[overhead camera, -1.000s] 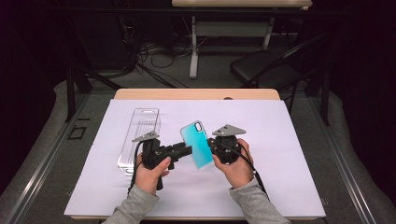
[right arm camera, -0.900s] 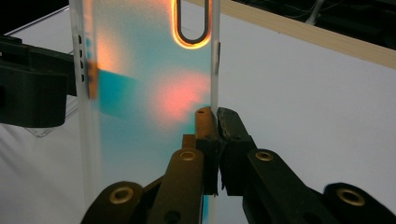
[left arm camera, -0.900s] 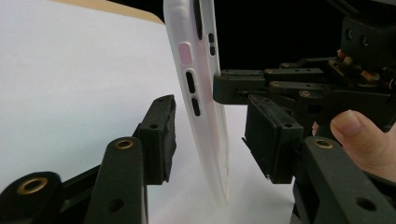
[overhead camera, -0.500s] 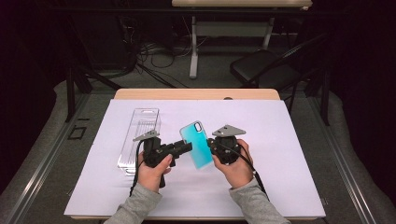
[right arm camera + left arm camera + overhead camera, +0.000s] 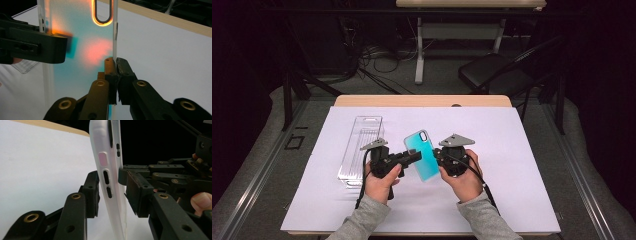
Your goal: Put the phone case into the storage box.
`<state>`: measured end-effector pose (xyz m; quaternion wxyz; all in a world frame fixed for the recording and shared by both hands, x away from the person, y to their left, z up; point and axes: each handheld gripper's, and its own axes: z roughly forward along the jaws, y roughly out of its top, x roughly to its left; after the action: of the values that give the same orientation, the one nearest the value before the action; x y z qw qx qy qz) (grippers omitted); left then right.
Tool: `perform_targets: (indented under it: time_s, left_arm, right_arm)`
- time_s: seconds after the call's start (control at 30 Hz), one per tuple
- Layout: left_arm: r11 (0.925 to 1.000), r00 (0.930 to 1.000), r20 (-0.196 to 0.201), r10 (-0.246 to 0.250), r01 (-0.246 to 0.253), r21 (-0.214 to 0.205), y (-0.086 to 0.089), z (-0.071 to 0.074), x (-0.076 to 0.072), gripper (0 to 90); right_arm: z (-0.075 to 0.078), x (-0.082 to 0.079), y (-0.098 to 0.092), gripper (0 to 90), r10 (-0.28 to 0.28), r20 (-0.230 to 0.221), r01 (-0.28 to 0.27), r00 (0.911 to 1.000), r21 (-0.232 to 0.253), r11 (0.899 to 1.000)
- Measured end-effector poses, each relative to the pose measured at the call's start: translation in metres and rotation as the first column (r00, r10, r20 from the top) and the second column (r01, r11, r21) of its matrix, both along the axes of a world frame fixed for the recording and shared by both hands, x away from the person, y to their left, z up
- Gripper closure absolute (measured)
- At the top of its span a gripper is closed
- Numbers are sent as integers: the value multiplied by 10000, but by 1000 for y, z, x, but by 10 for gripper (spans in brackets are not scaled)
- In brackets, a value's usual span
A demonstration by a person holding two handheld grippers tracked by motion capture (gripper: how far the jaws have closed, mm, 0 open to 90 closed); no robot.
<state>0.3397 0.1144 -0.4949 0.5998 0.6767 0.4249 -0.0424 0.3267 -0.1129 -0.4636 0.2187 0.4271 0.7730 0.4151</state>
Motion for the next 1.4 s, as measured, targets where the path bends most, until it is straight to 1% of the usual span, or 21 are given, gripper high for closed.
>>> perform_targets:
  time_s: [0.2,0.27,0.33,0.6,1.07,1.23,1.27,1.4]
  left_arm:
    - [10000,10000,-51,13,-13,50,-2,-2,1,649]
    - [10000,9999,-131,17,-16,21,-3,-2,1,658]
    - [9998,9990,-450,46,-54,-189,-2,-3,1,664]
    - [9998,9981,-609,99,-110,-188,-3,-3,2,698]
    - [9997,9980,-616,123,-137,-224,-3,-2,2,742]
    - [9994,9981,-581,192,-208,-260,-3,-2,1,750]
    - [9994,9982,-573,192,-208,-261,-3,-2,1,751]
    - [9994,9982,-531,260,-272,-219,-3,-1,1,760]
  right_arm:
    - [0,0,-1,879,24,-22,-24,10000,-16,10000]
    - [0,0,0,878,11,-1,-11,10000,5,10000]
    - [0,0,0,879,18,-32,-18,10000,-16,10000]
    - [0,-1,0,878,12,-18,-12,10000,13,10000]
    - [0,-2,0,879,0,132,-1,9999,45,10000]
    - [0,-3,0,879,-53,250,50,9997,106,9999]
    - [0,-3,0,879,-34,330,31,9994,94,10000]
    - [-1,-3,1,879,-112,356,107,9993,157,9998]
